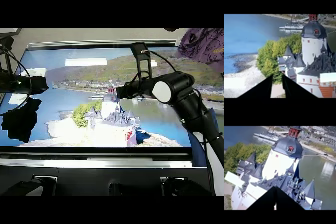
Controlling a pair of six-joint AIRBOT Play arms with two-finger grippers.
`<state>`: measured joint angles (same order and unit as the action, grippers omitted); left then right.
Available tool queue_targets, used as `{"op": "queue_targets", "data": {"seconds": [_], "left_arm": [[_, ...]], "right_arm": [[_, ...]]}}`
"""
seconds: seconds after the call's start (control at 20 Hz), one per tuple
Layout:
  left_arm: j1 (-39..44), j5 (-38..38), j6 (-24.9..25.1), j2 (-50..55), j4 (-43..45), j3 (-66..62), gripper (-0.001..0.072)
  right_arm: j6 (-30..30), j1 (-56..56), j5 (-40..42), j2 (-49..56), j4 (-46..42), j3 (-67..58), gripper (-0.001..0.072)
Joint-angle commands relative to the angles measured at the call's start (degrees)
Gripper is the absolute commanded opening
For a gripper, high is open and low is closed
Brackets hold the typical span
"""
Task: Fold the clothes and pants, and hang the long-sleeved shirts on hangers.
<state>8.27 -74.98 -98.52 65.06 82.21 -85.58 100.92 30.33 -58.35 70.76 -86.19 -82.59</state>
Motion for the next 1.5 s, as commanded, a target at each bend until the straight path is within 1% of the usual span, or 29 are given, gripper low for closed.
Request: {"op": "queue_targets", "data": {"seconds": [0.0,0.05,0.1,0.15,0.2,0.35,0.5,0.6,0.65,0.85,0.95,1.0,1.05,1.1,1.15,1.3,1.4,1.45], "left_arm": [[-0.31,-0.79,-4.07,0.24,8.04,0.13,0.072],[-1.55,-1.01,-6.99,0.46,13.44,0.66,0.072],[-4.48,-0.15,-9.29,0.66,17.16,2.19,0.072],[-8.76,1.7,-10.36,0.79,17.68,4.24,0.072],[-13.53,4.48,-10.36,0.81,17.57,6.88,0.072],[-26.82,17.7,-11.06,0.83,17.14,16.41,0.072],[-34.27,31.12,-11.02,1.01,17.07,25.64,0.072],[-37.11,37.86,-11.02,2.93,17.05,30.34,0.072],[-37.68,39.89,-11.02,4.76,17.05,31.5,0.072],[-37.31,43.06,-11.02,14.8,16.81,31.91,0.072],[-36.61,42.86,-11.06,18.71,16.48,31.91,0.072],[-36.41,42.62,-11.04,19.71,14.64,31.91,0.072],[-36.39,41.35,-11.04,20.17,12.46,31.71,0.0603],[-36.39,38.47,-10.95,19.98,9.79,31.17,0.0037],[-36.28,35.85,-11.02,19.41,7.08,30.23,0.002],[-33.27,29.05,-9.05,15.26,-0.63,27.74,0.0019],[-27.98,27.06,-7.72,10.08,-4.61,27.26,0.0019],[-24.28,26.82,-7.74,7.45,-7.89,27.23,0.0018]], "right_arm": [[0.04,0.04,-0.02,-0.04,0.02,-0.07,0.0038],[0.04,0.07,-0.04,-0.04,0.09,-0.07,0.0038],[0.04,0.04,-0.09,-0.04,0.24,-0.07,0.0038],[0.04,0.04,-0.15,-0.04,0.24,-0.07,0.0038],[0.02,0.04,-0.2,-0.04,0.24,-0.07,0.0038],[0.02,0.04,-0.2,-0.04,0.22,-0.07,0.0039],[0.02,0.04,-0.26,-0.04,0.22,-0.07,0.0039],[0.02,0.07,-0.74,-0.04,0.22,-0.07,0.0039],[0.02,0.04,-1.18,-0.04,0.22,-0.07,0.0039],[0.04,0.04,-2.4,-0.02,0.2,-0.07,0.0039],[0.07,0.04,-2.05,-0.04,0.2,-0.07,0.0039],[0.57,0.04,-1.92,-0.04,0.22,-0.07,0.0039],[1.2,0.04,-1.9,-0.04,0.22,-0.07,0.0039],[1.57,0.04,-1.88,-0.02,0.2,-0.07,0.0039],[1.57,0.04,-1.86,-0.04,0.2,-0.07,0.004],[1.57,0.04,-1.49,-0.04,0.2,-0.07,0.0046],[1.62,0.04,-1.05,-0.04,0.0,-0.07,0.0169],[2.01,0.04,-1.05,-0.04,-0.04,-0.07,0.0195]]}}
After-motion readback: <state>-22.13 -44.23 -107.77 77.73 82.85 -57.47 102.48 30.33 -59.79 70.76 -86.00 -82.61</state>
